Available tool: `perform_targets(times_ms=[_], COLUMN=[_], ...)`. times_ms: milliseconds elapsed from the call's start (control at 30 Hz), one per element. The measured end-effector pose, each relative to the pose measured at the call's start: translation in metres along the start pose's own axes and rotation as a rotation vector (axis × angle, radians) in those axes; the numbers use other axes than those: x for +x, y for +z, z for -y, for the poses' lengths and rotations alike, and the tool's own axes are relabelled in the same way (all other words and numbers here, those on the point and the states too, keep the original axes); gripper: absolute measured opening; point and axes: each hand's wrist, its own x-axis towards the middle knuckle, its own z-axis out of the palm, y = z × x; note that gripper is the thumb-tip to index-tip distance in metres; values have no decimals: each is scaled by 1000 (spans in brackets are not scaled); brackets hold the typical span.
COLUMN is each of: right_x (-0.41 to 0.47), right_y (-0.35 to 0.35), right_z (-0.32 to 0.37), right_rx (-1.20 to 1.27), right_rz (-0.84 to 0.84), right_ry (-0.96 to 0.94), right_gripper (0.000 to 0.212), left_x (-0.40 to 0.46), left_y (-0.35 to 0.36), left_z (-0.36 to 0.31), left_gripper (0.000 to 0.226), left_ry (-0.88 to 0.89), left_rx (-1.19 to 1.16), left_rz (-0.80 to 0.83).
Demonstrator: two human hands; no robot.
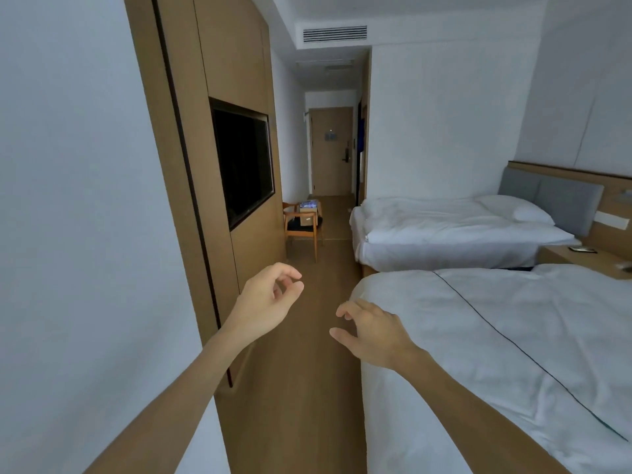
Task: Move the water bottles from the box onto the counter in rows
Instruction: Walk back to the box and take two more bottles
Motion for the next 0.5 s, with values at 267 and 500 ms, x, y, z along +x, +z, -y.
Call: perform_targets(times_ms=[267,500], right_x=[139,259], right_y=[37,91], right_z=[-70,-124], right_rx=[28,16], right_rz=[47,61], right_ry=[-71,-74], right_gripper=[42,39], left_x=[123,230], left_y=[31,65], left_z=[57,138], left_gripper=[17,15], left_ry=[-66,-116], left_rx=[32,39], left_rz=[-8,6])
